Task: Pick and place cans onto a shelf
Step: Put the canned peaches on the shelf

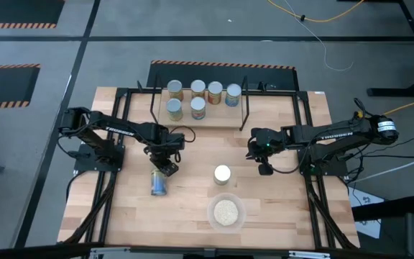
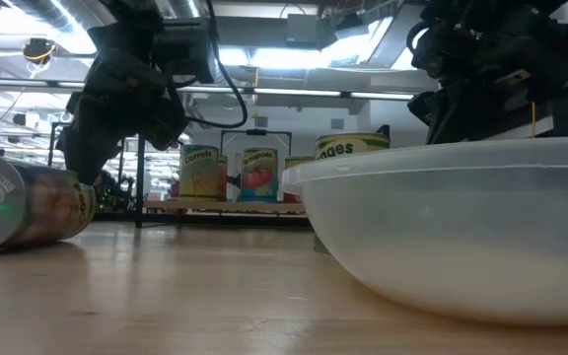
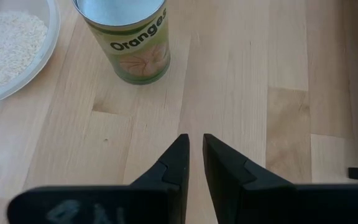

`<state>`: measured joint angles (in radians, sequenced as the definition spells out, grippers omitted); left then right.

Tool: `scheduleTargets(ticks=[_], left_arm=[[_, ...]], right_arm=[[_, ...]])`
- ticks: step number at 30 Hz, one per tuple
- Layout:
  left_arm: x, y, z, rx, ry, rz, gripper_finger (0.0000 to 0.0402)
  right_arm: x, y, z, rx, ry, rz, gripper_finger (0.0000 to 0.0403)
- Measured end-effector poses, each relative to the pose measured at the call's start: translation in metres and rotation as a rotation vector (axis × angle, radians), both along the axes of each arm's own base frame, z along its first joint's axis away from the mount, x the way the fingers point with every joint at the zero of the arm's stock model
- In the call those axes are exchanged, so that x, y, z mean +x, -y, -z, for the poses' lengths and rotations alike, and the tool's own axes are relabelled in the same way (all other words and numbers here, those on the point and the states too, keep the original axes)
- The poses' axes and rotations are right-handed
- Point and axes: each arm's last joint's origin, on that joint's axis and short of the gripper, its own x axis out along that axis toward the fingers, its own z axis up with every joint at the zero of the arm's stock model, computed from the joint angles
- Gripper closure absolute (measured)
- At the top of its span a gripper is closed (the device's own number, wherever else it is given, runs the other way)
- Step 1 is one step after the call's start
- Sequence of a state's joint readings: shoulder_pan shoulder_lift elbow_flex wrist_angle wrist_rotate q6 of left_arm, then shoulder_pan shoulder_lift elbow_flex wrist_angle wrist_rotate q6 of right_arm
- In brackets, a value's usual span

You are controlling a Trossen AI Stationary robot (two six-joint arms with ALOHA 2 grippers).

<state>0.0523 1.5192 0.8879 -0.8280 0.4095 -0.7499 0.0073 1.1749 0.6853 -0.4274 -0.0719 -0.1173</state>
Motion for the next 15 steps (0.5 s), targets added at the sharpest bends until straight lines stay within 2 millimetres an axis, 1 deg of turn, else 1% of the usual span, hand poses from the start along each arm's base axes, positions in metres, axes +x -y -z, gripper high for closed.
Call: scheduleTargets(ticks=[3,12,15], left_arm=[[0.0000,0.0020,0.0000,0.003,0.010,0.031,0.0312],[0.0001,0.0021,0.0000,0.001,0.011,0.033,0.0362],[0.0001,0.0021,-0.0001,0.000,0.012,0.033,0.0373]], right_arm=[[-0.0001,0.0000,0.0001,0.000,-0.002,0.000,0.0350],[-0.0002,0.0000,0.0002,0.000,-0.003,0.000,0.0350],[-0.0002,0.0000,0.0002,0.000,-0.003,0.000,0.0350]])
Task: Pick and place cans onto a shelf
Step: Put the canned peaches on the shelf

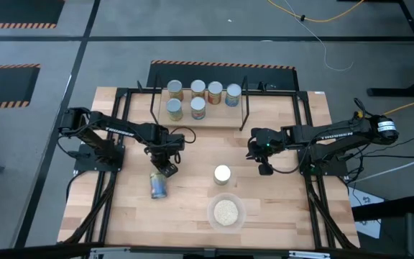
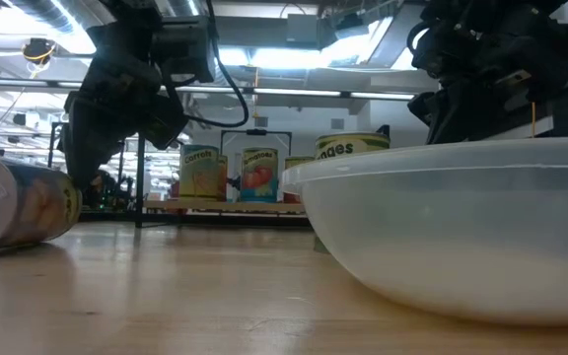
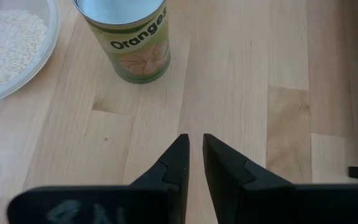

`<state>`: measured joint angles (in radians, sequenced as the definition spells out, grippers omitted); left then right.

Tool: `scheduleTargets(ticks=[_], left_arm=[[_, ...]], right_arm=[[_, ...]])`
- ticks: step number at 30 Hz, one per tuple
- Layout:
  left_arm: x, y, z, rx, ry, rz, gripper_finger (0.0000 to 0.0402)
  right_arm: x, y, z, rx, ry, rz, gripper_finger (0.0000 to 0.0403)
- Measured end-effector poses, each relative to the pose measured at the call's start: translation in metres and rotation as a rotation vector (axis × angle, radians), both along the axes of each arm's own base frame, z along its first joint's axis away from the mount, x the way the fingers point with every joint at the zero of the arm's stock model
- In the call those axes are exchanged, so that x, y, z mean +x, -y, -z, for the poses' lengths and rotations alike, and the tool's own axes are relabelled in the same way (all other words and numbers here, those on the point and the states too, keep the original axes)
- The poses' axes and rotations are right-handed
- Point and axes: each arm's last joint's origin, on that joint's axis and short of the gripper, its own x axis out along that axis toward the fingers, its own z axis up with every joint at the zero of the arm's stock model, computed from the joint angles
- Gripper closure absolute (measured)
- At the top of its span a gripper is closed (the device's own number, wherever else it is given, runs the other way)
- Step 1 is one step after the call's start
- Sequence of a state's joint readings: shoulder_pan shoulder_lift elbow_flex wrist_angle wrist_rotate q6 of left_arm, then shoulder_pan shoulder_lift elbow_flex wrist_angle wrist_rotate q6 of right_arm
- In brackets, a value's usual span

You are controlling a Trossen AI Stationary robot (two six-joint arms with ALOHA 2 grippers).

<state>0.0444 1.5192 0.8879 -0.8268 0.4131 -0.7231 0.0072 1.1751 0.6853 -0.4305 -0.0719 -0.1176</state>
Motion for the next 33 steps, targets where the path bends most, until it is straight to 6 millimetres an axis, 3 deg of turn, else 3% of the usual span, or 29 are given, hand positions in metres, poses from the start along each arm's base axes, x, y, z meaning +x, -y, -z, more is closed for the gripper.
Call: scheduleTargets(ticks=[8,23,33], left_arm=[[0.000,0.000,0.000,0.003,0.001,-0.001,0.0399],[0.004,-0.005,0.001,0.135,0.040,-0.023,0.0400],[0.017,-0.021,-0.003,0.152,0.185,-0.087,0.0401]], right_arm=[[0.000,0.000,0.000,0.000,0.000,0.000,0.0350],[0.000,0.000,0.000,0.000,0.000,0.000,0.0350],[0.000,0.000,0.000,0.000,0.003,0.000,0.0350]])
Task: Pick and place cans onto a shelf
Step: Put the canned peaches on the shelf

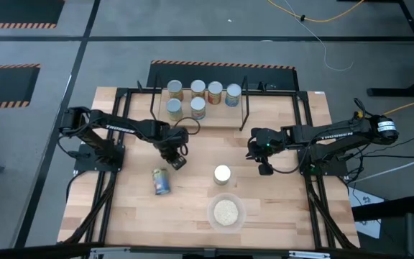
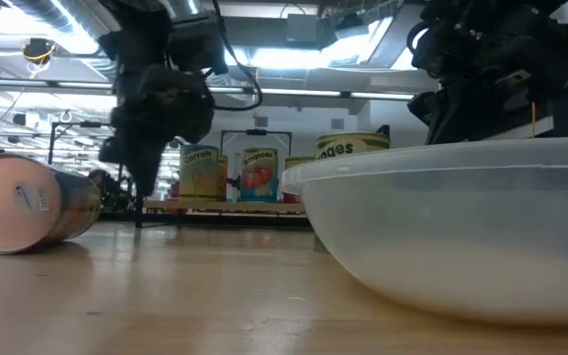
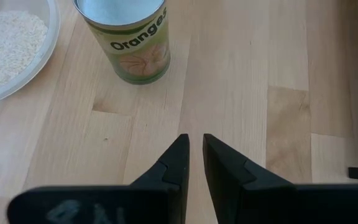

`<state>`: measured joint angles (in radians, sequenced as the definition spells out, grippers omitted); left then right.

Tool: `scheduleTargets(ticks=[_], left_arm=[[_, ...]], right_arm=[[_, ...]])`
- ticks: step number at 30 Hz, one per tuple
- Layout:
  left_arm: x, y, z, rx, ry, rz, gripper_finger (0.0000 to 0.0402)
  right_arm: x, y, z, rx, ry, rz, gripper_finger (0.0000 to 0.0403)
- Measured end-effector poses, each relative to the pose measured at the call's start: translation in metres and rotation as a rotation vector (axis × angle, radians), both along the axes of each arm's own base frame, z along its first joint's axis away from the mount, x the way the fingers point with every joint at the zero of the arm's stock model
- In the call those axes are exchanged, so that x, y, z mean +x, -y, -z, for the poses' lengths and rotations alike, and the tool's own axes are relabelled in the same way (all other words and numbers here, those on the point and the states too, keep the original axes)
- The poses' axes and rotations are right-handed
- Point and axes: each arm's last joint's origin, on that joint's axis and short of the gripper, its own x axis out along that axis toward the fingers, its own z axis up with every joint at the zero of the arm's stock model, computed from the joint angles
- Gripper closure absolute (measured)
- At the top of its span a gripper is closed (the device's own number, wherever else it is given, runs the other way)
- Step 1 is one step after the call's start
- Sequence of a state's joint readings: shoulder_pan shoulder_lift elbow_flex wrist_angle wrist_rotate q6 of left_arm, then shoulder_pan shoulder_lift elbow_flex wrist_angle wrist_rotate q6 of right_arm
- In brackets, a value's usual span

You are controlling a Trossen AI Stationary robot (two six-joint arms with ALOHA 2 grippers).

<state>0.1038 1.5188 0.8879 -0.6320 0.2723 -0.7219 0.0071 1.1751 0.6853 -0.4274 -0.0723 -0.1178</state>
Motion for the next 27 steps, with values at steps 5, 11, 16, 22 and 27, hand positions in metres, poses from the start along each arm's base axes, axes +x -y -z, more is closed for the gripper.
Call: scheduleTargets(ticks=[5,11,16,22,27], left_arm=[[0.008,-0.012,-0.003,0.029,0.106,-0.021,0.0392],[0.012,-0.024,-0.006,0.066,0.181,-0.015,0.0342],[0.015,-0.028,-0.007,0.140,0.209,-0.043,0.0298],[0.018,-0.026,-0.009,0.188,0.228,-0.053,0.0274],[0.011,-0.031,-0.010,-0.015,0.214,-0.033,0.0275]], right_arm=[[0.001,0.000,-0.001,-0.027,0.021,-0.035,0.0350],[0.001,0.000,-0.001,-0.030,0.022,-0.038,0.0350],[0.001,0.000,-0.001,-0.030,0.022,-0.039,0.0350],[0.001,0.000,-0.001,-0.029,0.022,-0.038,0.0350],[0.001,0.000,-0.001,-0.030,0.023,-0.039,0.0350]])
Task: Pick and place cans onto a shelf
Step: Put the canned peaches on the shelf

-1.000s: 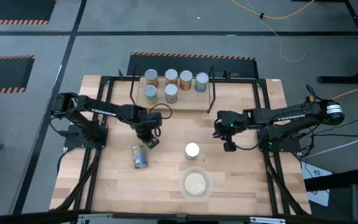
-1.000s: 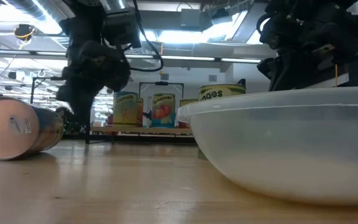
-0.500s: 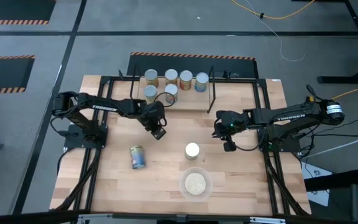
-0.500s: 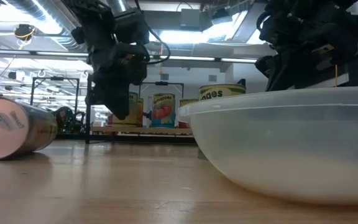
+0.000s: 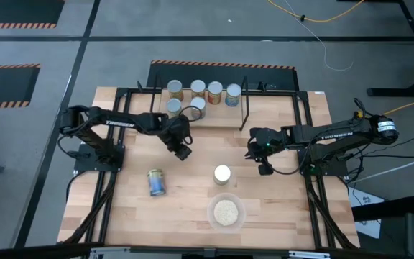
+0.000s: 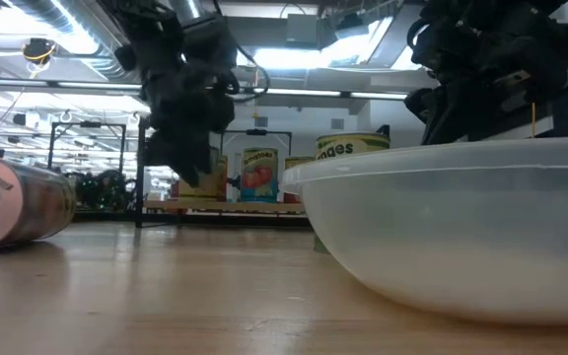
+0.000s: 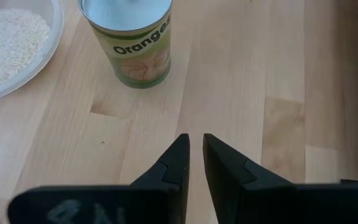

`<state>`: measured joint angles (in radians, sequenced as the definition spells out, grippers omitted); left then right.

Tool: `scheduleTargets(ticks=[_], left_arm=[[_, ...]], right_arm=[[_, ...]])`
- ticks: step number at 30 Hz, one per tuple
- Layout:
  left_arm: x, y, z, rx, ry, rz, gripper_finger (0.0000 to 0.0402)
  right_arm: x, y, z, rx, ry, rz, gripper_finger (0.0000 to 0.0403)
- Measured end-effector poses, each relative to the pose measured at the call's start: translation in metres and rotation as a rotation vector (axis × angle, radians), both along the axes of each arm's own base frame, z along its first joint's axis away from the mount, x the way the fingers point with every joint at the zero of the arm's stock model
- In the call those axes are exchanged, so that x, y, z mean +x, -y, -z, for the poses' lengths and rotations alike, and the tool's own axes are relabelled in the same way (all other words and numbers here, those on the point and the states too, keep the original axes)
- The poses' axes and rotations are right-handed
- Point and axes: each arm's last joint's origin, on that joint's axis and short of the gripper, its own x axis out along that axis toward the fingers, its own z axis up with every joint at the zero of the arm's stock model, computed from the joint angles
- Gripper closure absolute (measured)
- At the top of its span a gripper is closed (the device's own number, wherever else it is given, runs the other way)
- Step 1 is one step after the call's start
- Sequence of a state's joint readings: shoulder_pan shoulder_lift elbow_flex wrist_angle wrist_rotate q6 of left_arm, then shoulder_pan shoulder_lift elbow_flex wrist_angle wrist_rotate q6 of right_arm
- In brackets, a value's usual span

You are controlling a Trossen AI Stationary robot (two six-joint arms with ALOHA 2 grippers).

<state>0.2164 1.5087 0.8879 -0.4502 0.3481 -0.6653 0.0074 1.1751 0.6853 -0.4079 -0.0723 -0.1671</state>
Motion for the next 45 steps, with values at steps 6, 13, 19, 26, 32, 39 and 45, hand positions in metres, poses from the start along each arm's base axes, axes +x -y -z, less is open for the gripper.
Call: scheduleTargets(ticks=[6,13,19,26,32,39,45], left_arm=[[-0.011,-0.005,-0.004,-0.331,-0.037,0.018,0.0276],[-0.020,0.015,-0.030,-0.269,0.015,0.017,0.0276],[-0.035,0.055,-0.060,-0.189,0.070,-0.025,0.0276],[-0.053,0.118,-0.071,-0.158,0.063,-0.050,0.0276],[-0.068,0.169,-0.063,-0.140,0.013,-0.059,0.0276],[-0.085,0.214,-0.045,-0.126,-0.067,-0.065,0.0276],[-0.097,0.245,-0.020,-0.096,-0.168,-0.077,0.0276]], right_arm=[[0.007,0.000,-0.006,-0.035,0.101,-0.039,0.0350],[0.020,0.000,-0.022,-0.078,0.316,-0.072,0.0350],[0.038,0.000,-0.046,-0.129,0.422,-0.120,0.0350],[0.087,-0.001,-0.080,-0.120,0.492,-0.139,0.0350],[0.142,-0.002,-0.088,-0.121,0.501,-0.138,0.0350],[0.199,-0.002,-0.069,-0.114,0.468,-0.138,0.0350],[0.238,-0.003,-0.039,-0.109,0.424,-0.139,0.0350]])
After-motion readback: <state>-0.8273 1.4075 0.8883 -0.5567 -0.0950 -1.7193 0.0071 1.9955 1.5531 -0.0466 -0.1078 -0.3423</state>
